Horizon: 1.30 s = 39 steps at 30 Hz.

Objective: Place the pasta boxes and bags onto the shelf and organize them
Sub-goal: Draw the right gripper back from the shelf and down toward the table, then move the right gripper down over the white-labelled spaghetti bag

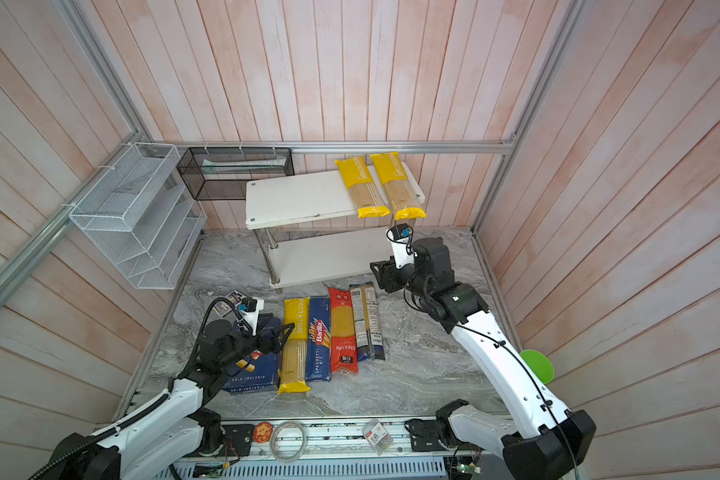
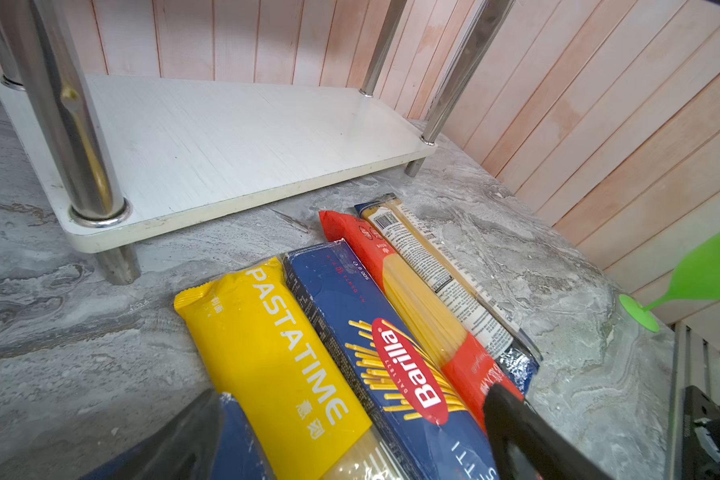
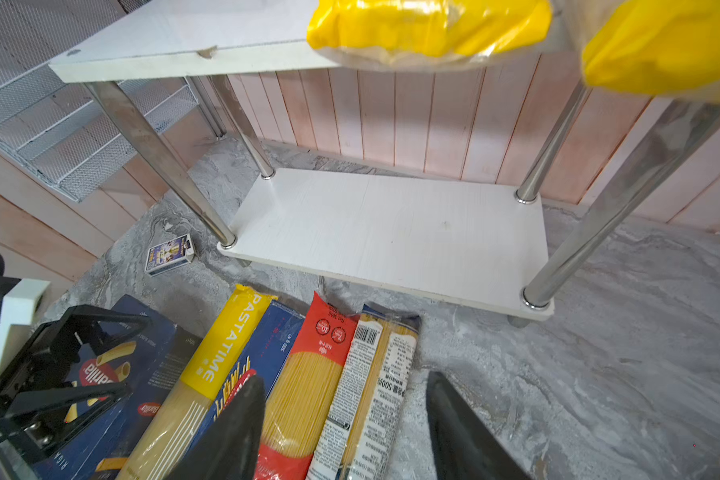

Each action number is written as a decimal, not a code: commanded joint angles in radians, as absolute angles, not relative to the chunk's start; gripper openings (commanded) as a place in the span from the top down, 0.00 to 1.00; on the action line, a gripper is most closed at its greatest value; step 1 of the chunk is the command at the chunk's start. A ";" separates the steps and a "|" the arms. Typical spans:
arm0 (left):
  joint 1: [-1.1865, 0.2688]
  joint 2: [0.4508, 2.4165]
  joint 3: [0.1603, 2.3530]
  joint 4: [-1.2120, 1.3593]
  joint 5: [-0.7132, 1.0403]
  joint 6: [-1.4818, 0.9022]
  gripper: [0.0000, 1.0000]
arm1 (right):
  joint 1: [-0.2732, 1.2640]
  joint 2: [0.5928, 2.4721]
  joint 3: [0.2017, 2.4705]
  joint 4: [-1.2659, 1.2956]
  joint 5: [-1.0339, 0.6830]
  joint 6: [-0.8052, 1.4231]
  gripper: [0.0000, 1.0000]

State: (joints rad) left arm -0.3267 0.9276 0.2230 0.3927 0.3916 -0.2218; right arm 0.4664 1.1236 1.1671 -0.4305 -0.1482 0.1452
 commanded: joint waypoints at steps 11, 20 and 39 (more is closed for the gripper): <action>-0.331 0.938 0.230 0.407 0.396 -0.218 0.00 | 0.555 1.075 0.914 -0.337 -0.108 0.329 0.36; -0.331 0.911 0.221 0.395 0.376 -0.222 0.01 | 0.642 1.080 0.750 -0.305 0.017 0.451 0.26; -0.331 0.865 0.258 0.299 0.348 -0.212 0.00 | 0.721 1.313 0.690 -0.196 0.118 0.447 0.11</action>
